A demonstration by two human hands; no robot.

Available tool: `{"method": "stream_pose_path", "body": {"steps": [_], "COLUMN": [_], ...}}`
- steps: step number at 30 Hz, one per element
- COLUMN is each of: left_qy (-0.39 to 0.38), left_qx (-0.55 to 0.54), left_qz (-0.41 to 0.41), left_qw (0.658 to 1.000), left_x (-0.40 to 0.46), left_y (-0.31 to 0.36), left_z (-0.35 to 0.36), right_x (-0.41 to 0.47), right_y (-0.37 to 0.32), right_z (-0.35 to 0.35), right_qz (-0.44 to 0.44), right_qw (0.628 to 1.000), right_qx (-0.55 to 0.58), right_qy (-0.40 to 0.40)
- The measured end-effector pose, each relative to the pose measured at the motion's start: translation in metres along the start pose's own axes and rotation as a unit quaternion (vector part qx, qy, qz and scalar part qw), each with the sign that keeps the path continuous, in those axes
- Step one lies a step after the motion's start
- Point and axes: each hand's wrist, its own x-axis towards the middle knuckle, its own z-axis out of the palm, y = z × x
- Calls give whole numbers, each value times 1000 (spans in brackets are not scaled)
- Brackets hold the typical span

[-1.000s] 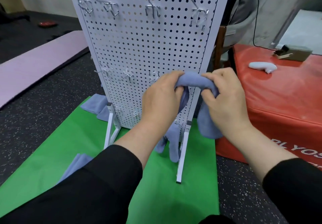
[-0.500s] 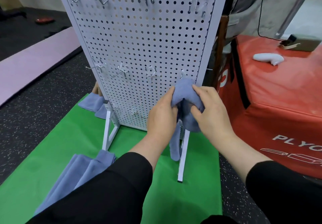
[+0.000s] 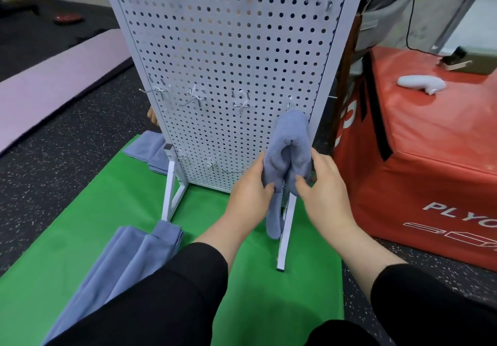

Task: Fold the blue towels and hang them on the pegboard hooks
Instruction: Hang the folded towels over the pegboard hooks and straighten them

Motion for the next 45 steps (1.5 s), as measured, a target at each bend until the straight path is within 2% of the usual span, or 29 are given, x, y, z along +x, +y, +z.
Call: {"method": "stream_pose_path", "body": {"steps": [3, 6, 10, 15, 20, 23, 29, 34, 39, 41, 45], "left_qy": [-22, -9, 30, 117, 172, 188, 113, 86, 81, 94, 81], "left_qx": [1, 72, 155, 221, 220, 229, 328, 382, 333, 238, 78], "left_qz": [10, -5, -55, -138, -235, -246, -201, -191, -214, -230, -255], "left_qw": [1000, 997, 986, 958, 931, 923, 916, 900, 915, 939, 960], "left_x": [-11, -28, -63, -123, -158, -184, -217, -218, -211, -208, -196], "left_y": [-11, -30, -73, -141, -195, -215, -243, -251, -245, -236, -212], "left_z": [-2, -9, -35, -101, -167, -179, -165, -155, -148, -147, -145], "right_x": [-15, -42, -89, -129, -147, -156, -181, -191, -191, -190, -185], "right_y": [5, 17, 25, -3, -44, -50, -53, -52, -64, -70, -79], "right_z": [7, 26, 62, 125, 196, 231, 273, 277, 268, 263, 243], "right_qz": [23, 66, 111, 19, -104, -157, -182, -148, -96, -70, -10], "right_qw": [1000, 996, 976, 954, 921, 901, 859, 861, 875, 884, 913], "right_qx": [-5, -33, -75, -87, -89, -110, -157, -149, -114, -95, -51], "right_qy": [-12, -46, -173, -286, -364, -390, -453, -463, -461, -452, -404]}}
